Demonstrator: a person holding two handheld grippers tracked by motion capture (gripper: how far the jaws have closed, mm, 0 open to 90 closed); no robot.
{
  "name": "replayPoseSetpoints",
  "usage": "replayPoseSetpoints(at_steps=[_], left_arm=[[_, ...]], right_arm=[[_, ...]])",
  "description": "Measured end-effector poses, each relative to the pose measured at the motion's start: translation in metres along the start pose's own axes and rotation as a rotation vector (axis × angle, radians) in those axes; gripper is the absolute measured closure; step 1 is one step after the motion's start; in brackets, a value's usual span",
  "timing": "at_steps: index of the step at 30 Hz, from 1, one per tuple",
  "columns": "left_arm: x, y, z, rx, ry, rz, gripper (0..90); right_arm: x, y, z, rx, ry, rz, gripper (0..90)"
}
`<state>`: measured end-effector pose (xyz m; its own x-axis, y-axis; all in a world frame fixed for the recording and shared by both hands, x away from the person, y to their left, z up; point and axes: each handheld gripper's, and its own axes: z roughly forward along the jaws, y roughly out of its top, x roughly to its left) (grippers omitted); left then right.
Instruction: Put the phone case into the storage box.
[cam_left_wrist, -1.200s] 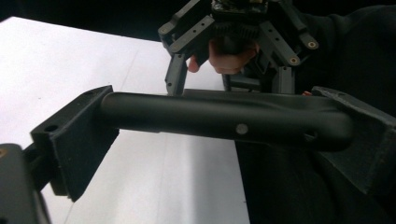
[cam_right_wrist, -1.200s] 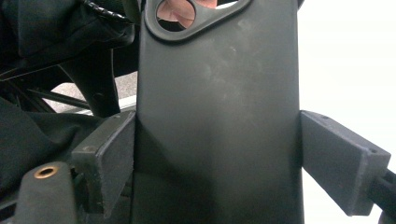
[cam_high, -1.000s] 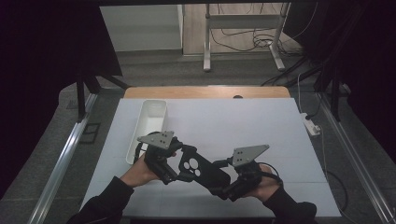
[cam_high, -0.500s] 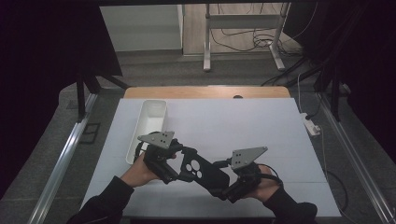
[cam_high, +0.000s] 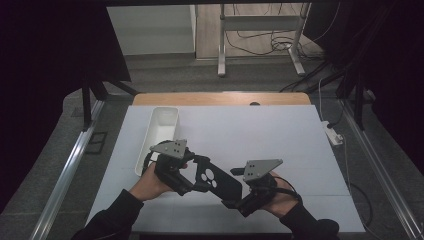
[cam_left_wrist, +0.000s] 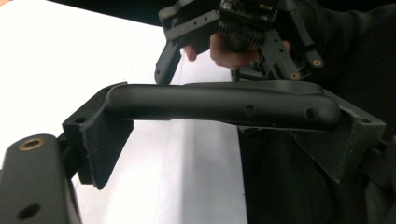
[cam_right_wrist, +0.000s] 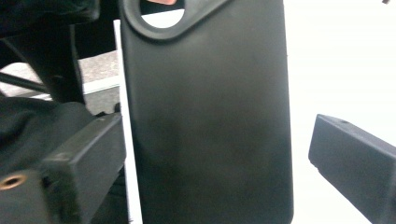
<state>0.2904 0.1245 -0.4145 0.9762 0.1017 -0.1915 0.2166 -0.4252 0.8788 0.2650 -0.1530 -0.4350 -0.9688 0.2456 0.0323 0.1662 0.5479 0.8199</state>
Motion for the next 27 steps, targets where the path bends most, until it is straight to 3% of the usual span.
replayPoseSetpoints(at_steps=[3, 11, 15, 27], left_arm=[[-0.0001, 0.0004, -0.0007, 0.009, 0.031, -0.007, 15.0], [0.0000, 0.0031, -0.0044, 0.022, 0.163, -0.055, 14.8], [0.0007, 0.0050, -0.0068, 0.030, 0.220, -0.084, 14.7], [0.0022, 0.0097, -0.0093, 0.024, 0.305, -0.173, 14.5]], right_arm=[[-0.0014, -0.0007, -0.0011, -0.001, -0.042, 0.008, 0.5], [-0.0033, -0.0039, -0.0042, 0.022, -0.213, 0.006, 0.0], [-0.0036, -0.0045, -0.0051, 0.022, -0.240, 0.026, 0.0], [-0.0027, -0.0031, -0.0040, 0.028, -0.260, 0.077, 0.0]])
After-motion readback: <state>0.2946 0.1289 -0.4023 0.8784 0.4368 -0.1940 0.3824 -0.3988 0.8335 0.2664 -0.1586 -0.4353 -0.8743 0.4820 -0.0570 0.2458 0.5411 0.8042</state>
